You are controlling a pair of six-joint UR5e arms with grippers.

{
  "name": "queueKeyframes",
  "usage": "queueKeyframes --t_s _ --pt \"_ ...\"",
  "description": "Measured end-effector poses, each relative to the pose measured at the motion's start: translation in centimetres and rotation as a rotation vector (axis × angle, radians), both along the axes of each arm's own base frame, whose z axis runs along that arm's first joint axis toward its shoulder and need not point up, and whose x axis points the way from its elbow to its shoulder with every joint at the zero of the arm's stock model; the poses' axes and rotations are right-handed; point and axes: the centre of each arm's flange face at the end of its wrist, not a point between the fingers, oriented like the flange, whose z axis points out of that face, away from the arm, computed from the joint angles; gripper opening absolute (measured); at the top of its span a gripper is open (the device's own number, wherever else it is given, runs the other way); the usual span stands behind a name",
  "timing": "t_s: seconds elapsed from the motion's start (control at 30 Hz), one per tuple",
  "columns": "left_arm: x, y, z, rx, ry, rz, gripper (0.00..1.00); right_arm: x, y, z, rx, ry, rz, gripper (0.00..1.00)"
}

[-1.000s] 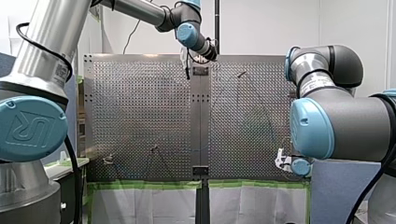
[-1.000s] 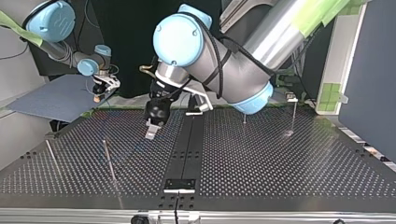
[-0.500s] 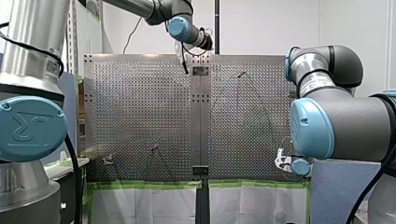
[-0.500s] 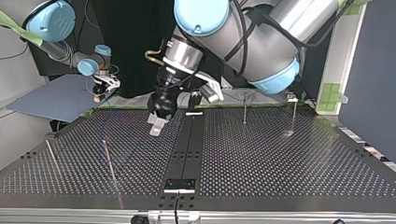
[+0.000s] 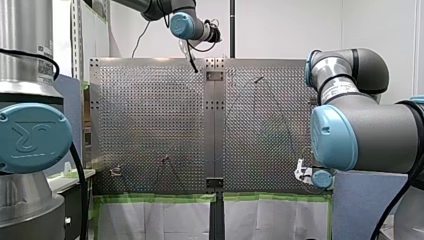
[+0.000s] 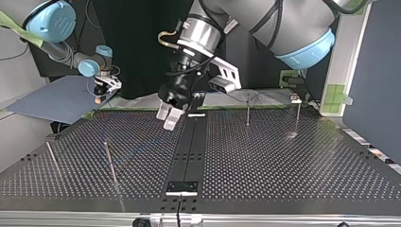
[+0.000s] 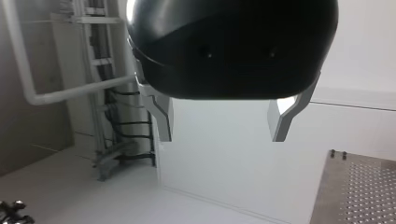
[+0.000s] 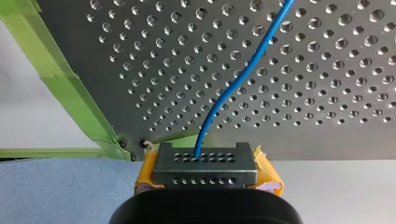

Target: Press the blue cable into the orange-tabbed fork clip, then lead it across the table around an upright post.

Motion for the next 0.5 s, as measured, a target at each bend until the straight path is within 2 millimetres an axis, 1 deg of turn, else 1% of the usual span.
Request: queueKeyframes --t_s 0.07,0.17,0.5 --pt "-0.1 0.2 -0.4 -0.004 -0.002 0.002 1.00 0.0 0.0 0.0 0.000 0.000 0.001 0.00" --pt "0.1 0.2 -1.6 -0.001 -0.002 0.006 1.00 0.0 0.0 0.0 0.001 -0.001 0.003 0.00" --pt "1.3 0.1 -7.0 0.023 0.026 0.018 1.00 0.2 0.1 0.0 0.002 0.001 0.007 0.00"
